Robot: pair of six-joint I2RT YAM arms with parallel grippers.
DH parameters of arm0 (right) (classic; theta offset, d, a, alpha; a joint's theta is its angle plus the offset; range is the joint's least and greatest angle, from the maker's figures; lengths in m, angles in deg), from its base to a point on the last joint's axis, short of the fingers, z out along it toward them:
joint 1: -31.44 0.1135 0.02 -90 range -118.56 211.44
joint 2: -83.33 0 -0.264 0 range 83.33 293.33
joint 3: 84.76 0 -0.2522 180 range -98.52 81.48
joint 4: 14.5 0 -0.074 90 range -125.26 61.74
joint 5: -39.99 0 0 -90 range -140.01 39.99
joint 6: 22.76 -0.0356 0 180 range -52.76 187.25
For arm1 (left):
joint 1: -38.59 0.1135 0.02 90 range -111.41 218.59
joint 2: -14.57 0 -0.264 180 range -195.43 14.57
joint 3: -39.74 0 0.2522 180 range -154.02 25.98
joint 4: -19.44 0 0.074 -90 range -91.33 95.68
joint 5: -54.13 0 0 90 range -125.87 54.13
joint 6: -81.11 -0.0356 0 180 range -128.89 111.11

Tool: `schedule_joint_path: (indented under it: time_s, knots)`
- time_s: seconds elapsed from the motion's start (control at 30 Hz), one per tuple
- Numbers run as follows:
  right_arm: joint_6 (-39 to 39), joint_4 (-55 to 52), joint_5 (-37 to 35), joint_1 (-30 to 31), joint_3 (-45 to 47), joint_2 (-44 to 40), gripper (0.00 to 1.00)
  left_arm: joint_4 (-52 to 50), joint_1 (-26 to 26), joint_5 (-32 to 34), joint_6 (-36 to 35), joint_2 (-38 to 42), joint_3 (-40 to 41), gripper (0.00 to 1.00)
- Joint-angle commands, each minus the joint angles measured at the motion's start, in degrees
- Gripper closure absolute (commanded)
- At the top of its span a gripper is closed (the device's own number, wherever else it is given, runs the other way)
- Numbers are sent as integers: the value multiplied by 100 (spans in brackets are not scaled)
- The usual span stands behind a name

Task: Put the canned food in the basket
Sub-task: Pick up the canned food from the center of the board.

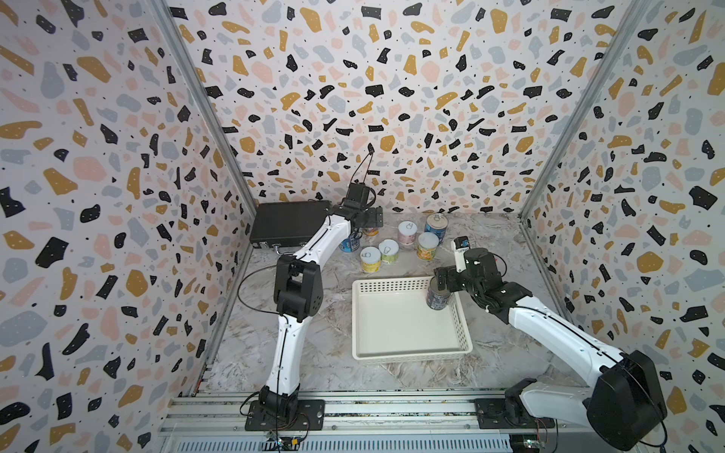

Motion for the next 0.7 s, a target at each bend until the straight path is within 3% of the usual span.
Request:
schedule_joint_path:
  time_s: [0.0, 0.37, 0.67]
  knots:
    - [4, 98, -75, 4, 15, -89, 0, -414, -24, 274, -526, -377, -725, 0]
    - [-5, 129, -30, 3, 0, 41, 0, 277, -24, 264, -1092, -1015, -1405, 0]
    - [-12, 122, 24, 5, -56, 214, 0, 1139, -26, 267, -1369, -1331, -1386, 0]
